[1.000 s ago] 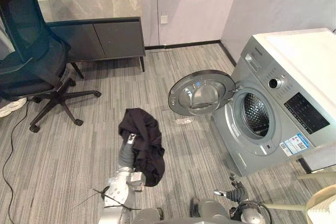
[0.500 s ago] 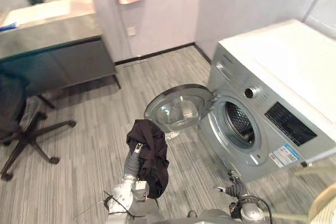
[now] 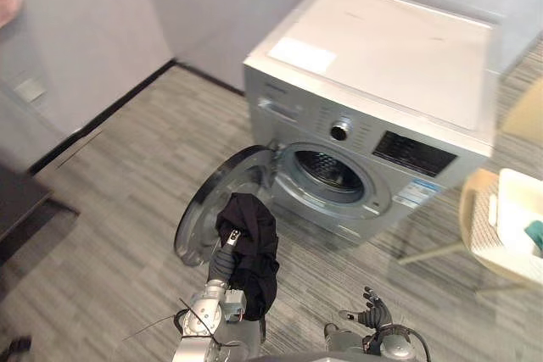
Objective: Pick up the laundry basket with both hands and put the clothes into the washing machine.
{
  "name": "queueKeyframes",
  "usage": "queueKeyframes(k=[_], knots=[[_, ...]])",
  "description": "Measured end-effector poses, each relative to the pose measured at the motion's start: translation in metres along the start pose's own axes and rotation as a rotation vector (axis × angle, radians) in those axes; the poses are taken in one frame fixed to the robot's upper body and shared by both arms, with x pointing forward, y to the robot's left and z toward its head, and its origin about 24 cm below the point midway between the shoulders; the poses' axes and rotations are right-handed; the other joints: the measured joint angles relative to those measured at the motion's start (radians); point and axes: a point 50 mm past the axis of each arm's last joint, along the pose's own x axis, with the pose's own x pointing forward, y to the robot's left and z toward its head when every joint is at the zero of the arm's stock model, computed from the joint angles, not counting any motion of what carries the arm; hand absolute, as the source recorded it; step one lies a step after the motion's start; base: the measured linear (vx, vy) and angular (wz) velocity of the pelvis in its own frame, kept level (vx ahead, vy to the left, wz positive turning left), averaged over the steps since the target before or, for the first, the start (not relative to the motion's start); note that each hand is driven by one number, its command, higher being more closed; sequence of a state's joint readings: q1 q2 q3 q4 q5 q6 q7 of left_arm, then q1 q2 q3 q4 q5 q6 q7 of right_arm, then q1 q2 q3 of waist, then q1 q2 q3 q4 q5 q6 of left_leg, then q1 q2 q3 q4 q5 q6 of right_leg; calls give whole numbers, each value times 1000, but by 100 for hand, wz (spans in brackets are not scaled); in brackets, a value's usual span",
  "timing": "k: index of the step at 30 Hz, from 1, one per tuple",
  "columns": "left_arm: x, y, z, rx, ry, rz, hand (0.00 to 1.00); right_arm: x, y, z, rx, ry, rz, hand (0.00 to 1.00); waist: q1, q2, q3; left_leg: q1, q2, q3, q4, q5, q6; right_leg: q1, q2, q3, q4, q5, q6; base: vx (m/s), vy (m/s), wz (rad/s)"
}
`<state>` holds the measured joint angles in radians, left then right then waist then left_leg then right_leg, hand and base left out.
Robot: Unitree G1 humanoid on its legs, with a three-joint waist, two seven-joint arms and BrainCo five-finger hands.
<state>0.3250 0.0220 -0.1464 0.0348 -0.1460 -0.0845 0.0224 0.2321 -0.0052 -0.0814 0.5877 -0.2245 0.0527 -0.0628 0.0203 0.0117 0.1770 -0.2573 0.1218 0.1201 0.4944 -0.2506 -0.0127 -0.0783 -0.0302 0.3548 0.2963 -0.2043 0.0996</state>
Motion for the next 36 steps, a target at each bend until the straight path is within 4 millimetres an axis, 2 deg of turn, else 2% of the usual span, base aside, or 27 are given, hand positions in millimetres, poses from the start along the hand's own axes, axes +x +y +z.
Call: queueKeyframes(k=[1, 2, 3, 4, 6, 8, 9, 10, 11, 12, 13, 15, 19, 20, 21, 23, 24, 26, 27, 28, 30, 31, 32, 33, 34, 36], knots=[[0, 2, 0, 7, 2, 1, 100, 1, 3, -2, 2, 14, 7, 0, 0, -6, -3, 20, 14, 68, -18, -5, -1, -32, -36, -140, 17, 3, 0, 28, 104, -141], [0, 2, 0, 11, 3, 0, 100, 1, 4, -4, 5, 27, 13, 0, 1, -18, -10, 31, 13, 92, -34, -7, -3, -44, -60, -224, 17, 3, 0, 46, 74, -138], [2, 3, -1, 14, 8, -6, 100, 2, 7, -7, 22, 42, 20, 0, -4, -28, -17, 51, 19, 133, -54, -16, -15, -47, -100, -382, -7, 7, -7, 46, 7, -115], [5, 4, -2, 4, 15, -5, 100, 5, 6, -7, 22, 53, 20, 0, -5, -21, -26, 60, 38, 166, -66, -11, -10, -45, -118, -440, -47, 44, -15, 54, -16, -106], [8, 7, -7, 5, 41, -5, 100, 8, 3, -11, 23, 82, 17, 0, -4, -16, -44, 67, 66, 212, -71, -7, -15, -47, -97, -423, -107, 92, 20, 89, -70, -87], [12, 10, -8, 14, 52, 0, 100, 12, -1, -9, 24, 94, 8, 0, -2, -5, -39, 84, 95, 240, -78, -4, -20, -61, -68, -395, -104, 111, 13, 99, -123, -80], [15, 13, -7, 16, 51, 9, 100, 15, -3, -5, 19, 87, 5, 0, -4, 9, -29, 100, 114, 241, -86, -5, -21, -79, -51, -391, -60, 112, 14, 44, -178, -81], [16, 17, -10, 10, 67, 31, 100, 19, -9, 3, 9, 63, -5, 0, -6, 37, -5, 157, 152, 258, -116, 0, -46, -128, -26, -422, 12, 81, 1, 48, -186, -73], [16, 18, -11, 12, 71, 35, 100, 19, -9, 3, 6, 64, -6, 0, -6, 33, -7, 178, 153, 265, -130, 5, -58, -118, -27, -439, -39, 87, -4, 74, -183, -50], [16, 22, -11, 20, 72, 39, 100, 18, -7, 0, 2, 73, 1, 0, -5, 2, -9, 204, 135, 265, -143, 5, -73, -107, -48, -452, -98, 187, -10, 118, -228, 1], [18, 22, -14, 13, 91, 43, 100, 18, -10, -2, 8, 81, -5, 0, -12, 21, -11, 214, 148, 229, -149, 6, -93, -100, -34, -482, -69, 170, -25, 163, -309, 21], [19, 15, -14, -8, 88, 29, 100, 18, -14, -3, 18, 83, -20, 0, -33, 27, -22, 214, 170, 168, -200, 28, -131, -110, -19, -524, -26, 113, -53, 125, -279, 48], [21, 14, -22, -16, 131, 43, 100, 17, -17, -9, 87, 104, -54, 0, -47, 23, -23, 218, 196, 69, -197, 38, -148, -72, -5, -621, 38, 24, -80, 91, -223, 73], [19, 16, -24, -18, 138, 61, 100, 15, -19, -12, 94, 116, -65, 0, -38, 19, -20, 201, 216, 41, -151, 39, -138, -46, 12, -646, 36, -1, -89, 78, -223, 63], [16, 22, -26, -24, 145, 92, 100, 15, -19, -16, 97, 133, -66, 0, -25, 9, -15, 137, 240, -4, -11, 38, -73, -20, 31, -667, 24, -12, -103, 67, -231, 51], [10, 32, -31, -31, 169, 136, 100, 13, -19, -22, 92, 155, -65, 0, -4, -6, -9, 61, 256, -71, 175, 81, 17, 26, 53, -672, 5, -19, -119, 93, -209, 8], [3, 39, -35, -35, 188, 172, 100, 13, -22, -25, 80, 168, -69, 0, 8, -12, -5, 12, 267, -111, 283, 102, 32, 63, 68, -667, -19, -15, -133, 197, -164, -27], [0, 43, -39, -35, 209, 193, 100, 12, -25, -31, 65, 194, -72, 0, 22, -17, 1, -24, 255, -111, 342, 75, 6, 99, 72, -649, -55, -7, -142, 208, -52, -27], [0, 42, -38, -45, 207, 196, 100, 11, -27, -35, 58, 219, -78, 0, 21, -23, 6, -33, 237, -82, 301, 53, -28, 109, 64, -642, -80, 3, -138, 188, 23, -13], [2, 41, -37, -56, 201, 193, 100, 12, -28, -33, 60, 218, -79, 0, 19, -33, 11, -34, 203, -42, 196, 42, -47, 109, 44, -634, -109, 19, -132, 169, 51, -13], [8, 39, -32, -56, 180, 182, 100, 13, -29, -32, 89, 216, -90, 0, 14, -30, 23, -33, 152, 8, 19, 54, -56, 102, 16, -625, -145, 47, -108, 154, 140, -20], [13, 35, -31, -65, 175, 175, 100, 13, -32, -31, 103, 213, -108, 0, 12, -15, 28, -32, 145, 20, -101, 110, -61, 87, 20, -615, -166, 60, -87, 127, 162, -22], [14, 34, -30, -67, 173, 173, 100, 14, -32, -30, 104, 209, -109, 0, 12, -5, 29, -32, 144, 18, -118, 130, -59, 85, 23, -612, -169, 62, -84, 158, 283, -28], [19, 37, -30, -56, 174, 171, 100, 17, -31, -22, 115, 188, -112, 0, 16, -8, 39, -46, 130, 26, -117, 146, -77, 71, 7, -597, -179, 77, -58, 129, 263, -25], [24, 35, -25, -46, 161, 155, 100, 20, -26, -13, 122, 155, -100, 0, 11, -29, 48, -68, 108, 35, -120, 140, -67, 39, -16, -595, -178, 85, -46, 129, 263, -18], [35, 37, -13, -10, 119, 132, 100, 24, -17, 2, 135, 111, -79, 0, 8, -52, 74, -123, 95, 55, -92, 127, -47, -16, -38, -587, -170, 97, -25, 73, 243, -16]])
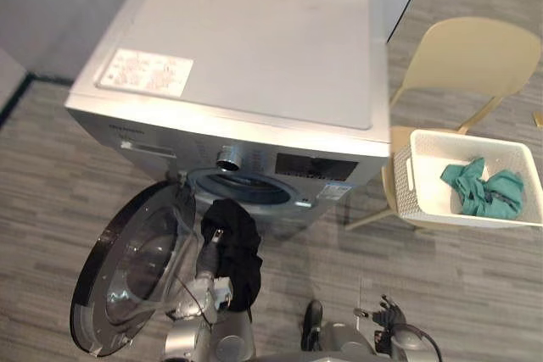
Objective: Pick up the laundry basket with both hands and put the clothes into the washing machine.
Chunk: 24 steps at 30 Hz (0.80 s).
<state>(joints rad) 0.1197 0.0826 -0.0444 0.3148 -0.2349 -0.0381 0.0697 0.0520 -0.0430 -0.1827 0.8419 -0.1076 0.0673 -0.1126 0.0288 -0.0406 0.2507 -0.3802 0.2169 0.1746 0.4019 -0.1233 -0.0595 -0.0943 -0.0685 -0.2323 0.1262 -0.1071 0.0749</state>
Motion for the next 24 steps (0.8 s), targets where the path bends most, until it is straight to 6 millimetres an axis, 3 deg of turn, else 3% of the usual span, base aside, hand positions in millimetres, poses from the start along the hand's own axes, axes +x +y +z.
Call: queueKeyframes(k=[2, 6, 11, 13, 17, 19, 24], knots=[[8, -1, 13, 24, -43, -9, 100, 4, 9, 26, -21, -72, 23, 0, 11, -13, 41, -51, -5, 35, 46, -13, 21, -69, -22, 31, 40, 5, 9, 18, 244, -39], [28, -11, 40, 29, -125, 3, 100, 4, 18, 84, -48, -265, 22, 0, 9, -4, 124, -150, -10, 53, 116, -29, 46, -210, -55, 43, 160, -4, 24, -72, 133, -23], [54, -12, 71, -40, -180, 88, 100, -12, 38, 150, -11, -504, 38, 0, -16, -10, 197, -336, 5, 41, 248, -70, 75, -414, -76, 46, 348, -73, 42, -149, 57, -5], [60, -19, 88, -94, -222, 88, 100, -30, 50, 178, 49, -626, 74, 0, -16, -13, 218, -458, 27, 26, 342, -106, 80, -545, -81, 43, 476, -122, 41, -172, 15, -14], [68, -40, 124, -249, -302, 69, 100, -61, 70, 206, 242, -773, 189, 0, -14, -19, 248, -651, 40, -10, 509, -156, 84, -749, -114, 43, 711, -216, 33, -143, -6, 11], [65, -47, 152, -340, -389, 45, 100, -76, 81, 213, 454, -794, 315, 0, -19, -28, 270, -763, 48, -37, 620, -186, 84, -858, -131, 48, 857, -273, 24, -89, -55, 10], [54, -49, 223, -429, -619, -25, 100, -83, 86, 215, 752, -755, 562, 0, -17, -33, 284, -970, 48, -95, 805, -213, 84, -1052, -165, 49, 1100, -369, 2, -63, -113, 17]])
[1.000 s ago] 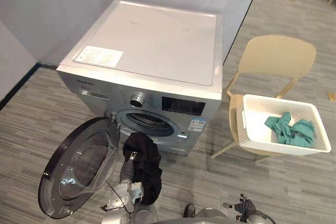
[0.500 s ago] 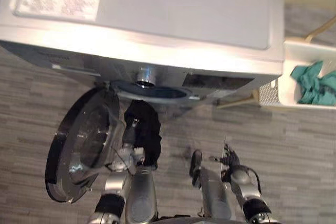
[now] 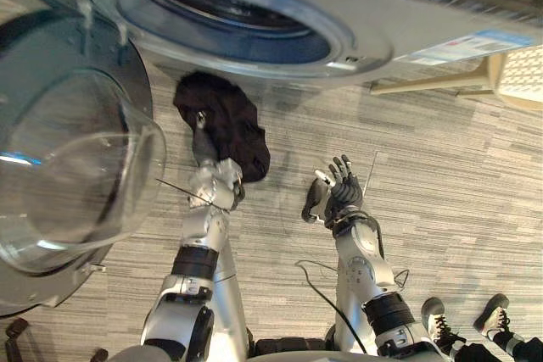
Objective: Pick up the laundry basket with both hands and put the clothes into the washing machine.
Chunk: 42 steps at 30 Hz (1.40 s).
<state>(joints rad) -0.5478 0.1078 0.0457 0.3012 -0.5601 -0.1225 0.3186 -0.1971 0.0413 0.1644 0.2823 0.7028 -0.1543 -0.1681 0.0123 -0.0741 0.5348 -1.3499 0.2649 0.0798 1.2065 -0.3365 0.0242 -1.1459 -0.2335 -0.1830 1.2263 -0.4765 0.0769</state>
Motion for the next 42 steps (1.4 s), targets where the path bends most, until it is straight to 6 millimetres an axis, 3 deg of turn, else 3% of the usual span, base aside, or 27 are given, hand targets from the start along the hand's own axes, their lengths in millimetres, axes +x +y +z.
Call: queueKeyframes(k=[4, 10, 13, 17, 21, 23, 26, 27, 30, 32, 34, 36, 37, 39, 40, 42], knots=[[17, -19, 57, 21, -208, -87, 100, -4, -1, -2, 144, 46, 161, 0, -3, -2, 2, -95, -2, -25, 50, 4, -9, -89, -13, -8, 83, -29, -19, -70, -107, 11], [30, -48, 112, 39, -389, -189, 100, -7, 5, -4, 350, 80, 316, 0, -9, -5, 3, -175, 17, -19, 51, 23, -27, -169, -16, -15, 108, -32, -25, -48, -54, 5], [37, -68, 146, 27, -476, -254, 100, -7, 15, -3, 452, 85, 387, 0, -14, -15, 8, -210, 19, -21, 51, 40, -16, -205, -16, -17, 117, -32, -25, -11, -38, 2], [43, -94, 177, -2, -533, -325, 100, -7, 22, -2, 513, 91, 441, 0, -26, -16, 8, -227, 20, -23, 51, 49, -6, -218, -15, -21, 117, -31, -26, 0, 0, 0], [31, -157, 222, -43, -625, -527, 100, -6, 25, -4, 522, 106, 457, 0, -30, -19, 9, -241, 25, -24, 50, 49, -6, -225, -14, -30, 109, -30, -29, 8, -4, -3], [12, -195, 261, -47, -706, -677, 100, -3, 33, -7, 513, 129, 480, 0, -51, -22, 9, -260, 24, -19, 32, 55, -14, -245, -15, -35, 90, -20, -39, 5, 4, -2], [-12, -222, 290, -45, -777, -792, 100, -5, 38, -11, 510, 151, 494, 0, -62, -24, 10, -268, 27, -13, 14, 67, -10, -254, -12, -40, 70, -13, -39, 25, 6, -4], [-21, -231, 299, -18, -811, -825, 0, -6, 38, -13, 509, 156, 493, 0, -62, -25, 10, -269, 34, -8, 10, 67, -9, -253, -11, -45, 66, -13, -39, 38, -11, 0], [-31, -248, 316, 186, -948, -788, 0, -5, 37, -11, 505, 151, 494, 0, -59, -25, 10, -272, 45, -7, -4, 77, -4, -254, -7, -59, 53, -6, -46, -4, -9, -5], [-34, -254, 321, 392, -1054, -718, 0, -6, 37, -12, 501, 158, 495, 0, -57, -24, 10, -272, 51, -3, -22, 84, -9, -257, 0, -62, 32, 8, -46, -19, -3, -12], [-30, -259, 316, 863, -1285, -465, 0, -9, 38, -17, 475, 176, 507, 0, -57, -24, 10, -272, 55, -1, -25, 85, -8, -256, 5, -61, 23, 12, -46, -12, 11, -7], [-20, -256, 303, 1173, -1395, -321, 0, -10, 39, -19, 450, 182, 518, 0, -55, -24, 10, -272, 56, 0, -25, 87, -4, -256, 5, -62, 21, 14, -44, 0, 4, -3], [-10, -248, 291, 1354, -1441, -221, 0, -10, 40, -20, 429, 189, 524, 0, -54, -24, 10, -272, 61, 0, -26, 88, -4, -254, 9, -63, 17, 19, -45, -3, 7, -10], [9, -233, 273, 1535, -1420, -144, 0, -11, 40, -22, 412, 195, 528, 0, -53, -24, 10, -269, 67, 2, -32, 89, -2, -253, 14, -64, 6, 27, -46, -3, 10, -11], [30, -213, 251, 1686, -1343, -100, 0, -12, 40, -24, 407, 203, 526, 0, -53, -24, 10, -259, 67, 8, -41, 92, 2, -248, 14, -63, -2, 31, -47, 0, 10, -5], [47, -191, 226, 1803, -1255, -82, 0, -13, 39, -28, 402, 218, 520, 0, -51, -24, 10, -247, 69, 12, -48, 93, 1, -239, 17, -63, -11, 33, -47, 0, 0, 0]])
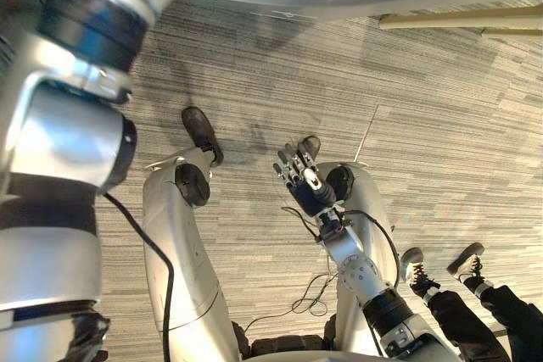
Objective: Pick up the laundry basket with both hands and put the clothes into the washing machine.
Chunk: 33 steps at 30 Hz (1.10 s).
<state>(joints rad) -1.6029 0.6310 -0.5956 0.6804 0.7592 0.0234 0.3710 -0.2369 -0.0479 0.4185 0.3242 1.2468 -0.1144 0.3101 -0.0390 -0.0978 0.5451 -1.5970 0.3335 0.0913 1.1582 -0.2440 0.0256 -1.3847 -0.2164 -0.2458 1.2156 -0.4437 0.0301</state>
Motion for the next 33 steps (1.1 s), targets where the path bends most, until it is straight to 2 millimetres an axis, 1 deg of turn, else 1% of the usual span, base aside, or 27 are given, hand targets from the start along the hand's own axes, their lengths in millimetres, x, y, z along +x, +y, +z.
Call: queueKeyframes(k=[1, 2, 4, 7, 11, 14, 16, 18, 21, 23, 24, 25, 26, 28, 30, 31, 32, 33], knots=[[-6, -8, -1, 12, 3, -24, 0, 0, -1, -1, 0, 1, -4, 0, 1, 0, 0, 5, 0, 2, -2, 0, 0, 3, 0, 1, -2, 0, 0, 0, 0, 0], [-15, -20, -1, 41, 2, -63, 0, -1, -2, 0, -3, -1, -10, 0, 6, 0, 0, 14, 1, 6, -7, 0, 0, 9, 1, 4, -6, 0, 0, 0, 0, 0], [-19, -26, 1, 62, -9, -76, 0, -2, -4, 0, -7, -7, -17, 0, 10, 0, 0, 22, 2, 6, -10, 0, -1, 17, 3, 3, -8, 0, 0, 0, 0, 0], [-17, -27, 8, 47, 11, -60, 0, -3, -7, 1, -13, -9, -27, 0, 18, 0, 0, 37, 2, 10, -18, 2, -3, 27, 3, 5, -14, 0, -1, 0, 0, 0], [-14, -24, 6, -44, 117, -23, 0, -4, -7, 2, -18, -13, -28, 0, 21, 0, 0, 38, 2, 6, -18, 2, -3, 30, 3, 0, -12, 0, -1, 0, 0, 0], [-13, -20, -2, -176, 214, 22, 0, -5, -9, 4, -25, -15, -34, 0, 25, 0, -1, 35, 0, -1, -12, 2, -4, 33, 3, -6, -5, 0, -1, 2, 1, 1], [-13, -17, -10, -310, 296, 56, 0, -5, -10, 7, -29, -21, -38, 0, 28, 0, -1, 26, -3, -9, -6, 2, -4, 31, -3, -15, 4, 0, -1, 2, 1, 6], [-14, -15, -17, -391, 349, 78, 0, -5, -10, 9, -34, -26, -39, 0, 29, 0, -1, 19, -5, -8, -7, 5, -4, 25, -8, -18, 6, -1, -2, -4, 6, 5], [-23, -13, -27, -505, 418, 137, 0, -4, -8, 14, -35, -45, -33, 0, 27, 0, 0, 9, -12, -7, -7, 9, 0, 16, -16, -19, 10, -1, -2, -5, 10, 6], [-37, -18, -36, -607, 472, 156, 0, -5, -9, 17, -35, -61, -38, 0, 28, 0, 0, 6, -20, -7, -7, 12, 2, 11, -26, -20, 19, -1, -2, 3, 9, 13], [-42, -20, -40, -727, 497, 165, 0, -5, -10, 21, -35, -75, -48, 0, 35, 0, 0, 4, -22, -4, -7, 13, 3, 7, -29, -19, 22, -1, -2, 2, 7, 9], [-41, -18, -39, -800, 496, 175, 0, -5, -11, 22, -35, -82, -58, 0, 39, 0, 0, 3, -22, -3, -7, 13, 3, 4, -29, -17, 23, -1, -2, -4, 8, 5], [-40, -13, -40, -933, 504, 208, 0, -5, -13, 25, -34, -93, -73, 0, 47, 0, 0, 2, -23, 2, -6, 13, 3, -1, -31, -11, 28, -1, -2, 0, 0, 0], [-40, -7, -43, -1039, 509, 256, 0, -6, -14, 26, -33, -97, -85, 0, 51, 0, 0, 2, -24, 2, -3, 14, 4, -2, -33, -9, 34, -1, -2, 0, 0, 0], [-45, 2, -47, -1118, 500, 322, 0, -6, -14, 28, -33, -107, -88, 0, 52, 0, 0, 3, -26, 1, 1, 14, 2, -2, -38, -10, 43, -5, -7, -13, 1, 5], [-48, 4, -48, -1129, 495, 337, 0, -5, -13, 29, -33, -110, -83, 0, 52, 0, 0, 3, -27, 1, 1, 15, 2, -2, -40, -10, 45, -6, -8, -13, -1, 7], [-53, 6, -49, -1139, 488, 355, 0, -5, -11, 31, -33, -117, -76, 0, 51, 1, 0, 3, -28, 1, 1, 16, 3, -3, -42, -10, 49, -6, -8, -11, -2, 7], [-63, 8, -48, -1156, 483, 380, 0, -5, -10, 33, -33, -129, -73, 0, 50, 1, 0, 3, -30, 1, 1, 17, 2, -4, -44, -10, 52, -8, -10, -12, -3, 11]])
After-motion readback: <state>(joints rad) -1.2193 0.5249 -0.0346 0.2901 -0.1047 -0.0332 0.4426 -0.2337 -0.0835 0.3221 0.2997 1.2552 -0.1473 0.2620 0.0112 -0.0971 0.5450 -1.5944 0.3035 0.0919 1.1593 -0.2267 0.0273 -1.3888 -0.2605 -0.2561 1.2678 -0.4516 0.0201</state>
